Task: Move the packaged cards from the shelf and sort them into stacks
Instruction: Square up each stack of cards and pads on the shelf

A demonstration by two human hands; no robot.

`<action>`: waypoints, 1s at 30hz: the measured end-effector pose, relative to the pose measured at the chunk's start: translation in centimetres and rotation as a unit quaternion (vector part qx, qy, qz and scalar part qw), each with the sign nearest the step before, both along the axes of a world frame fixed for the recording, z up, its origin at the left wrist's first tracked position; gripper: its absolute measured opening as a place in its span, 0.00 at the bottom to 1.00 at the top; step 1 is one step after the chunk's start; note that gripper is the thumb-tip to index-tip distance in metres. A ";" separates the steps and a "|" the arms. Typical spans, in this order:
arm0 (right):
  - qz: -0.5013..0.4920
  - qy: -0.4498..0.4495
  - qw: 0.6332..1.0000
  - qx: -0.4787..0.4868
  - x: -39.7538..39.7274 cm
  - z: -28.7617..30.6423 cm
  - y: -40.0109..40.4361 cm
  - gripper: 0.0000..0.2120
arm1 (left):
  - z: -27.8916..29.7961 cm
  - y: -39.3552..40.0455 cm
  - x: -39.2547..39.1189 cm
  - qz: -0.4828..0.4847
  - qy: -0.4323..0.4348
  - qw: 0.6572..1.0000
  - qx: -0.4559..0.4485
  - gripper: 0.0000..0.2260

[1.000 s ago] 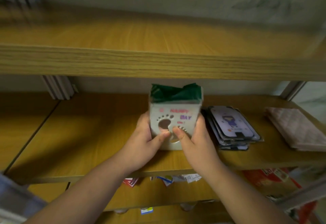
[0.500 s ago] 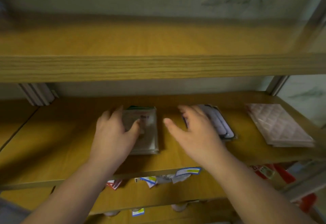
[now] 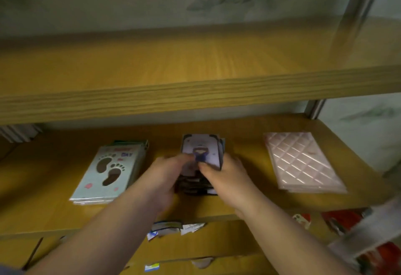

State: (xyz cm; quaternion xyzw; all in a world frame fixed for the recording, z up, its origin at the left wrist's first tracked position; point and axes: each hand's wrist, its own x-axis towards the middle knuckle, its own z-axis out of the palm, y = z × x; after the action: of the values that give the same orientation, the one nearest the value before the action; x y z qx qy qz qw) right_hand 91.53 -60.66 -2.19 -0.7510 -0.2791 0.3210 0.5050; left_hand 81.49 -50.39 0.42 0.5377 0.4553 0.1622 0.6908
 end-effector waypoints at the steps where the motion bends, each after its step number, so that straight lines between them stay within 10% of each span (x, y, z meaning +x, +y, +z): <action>1: 0.006 0.003 1.000 0.013 0.2 -0.2 -0.2 0.18 | 0.7 0.2 0.3 -0.004 -0.005 1.000 -0.027 0.12; 10: 0.059 0.070 0.989 0.115 1.8 0.6 -3.5 0.19 | 1.9 -0.5 -0.9 -0.142 -0.001 0.987 0.074 0.15; 17: 0.035 -0.069 0.972 0.222 0.9 0.7 -2.2 0.29 | -0.1 -1.8 -2.1 -0.149 -0.031 0.915 0.373 0.27; 30: -0.014 -0.123 0.984 0.131 -0.5 -2.3 -2.1 0.22 | -2.5 -2.1 -2.2 -0.196 -0.061 0.910 0.361 0.31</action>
State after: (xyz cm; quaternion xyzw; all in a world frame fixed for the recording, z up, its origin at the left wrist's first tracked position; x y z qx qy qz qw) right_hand 91.06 -62.78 -4.45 -0.7161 -0.3682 0.1793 0.5653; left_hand 79.28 -52.53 -2.03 0.8179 0.2084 0.2094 0.4937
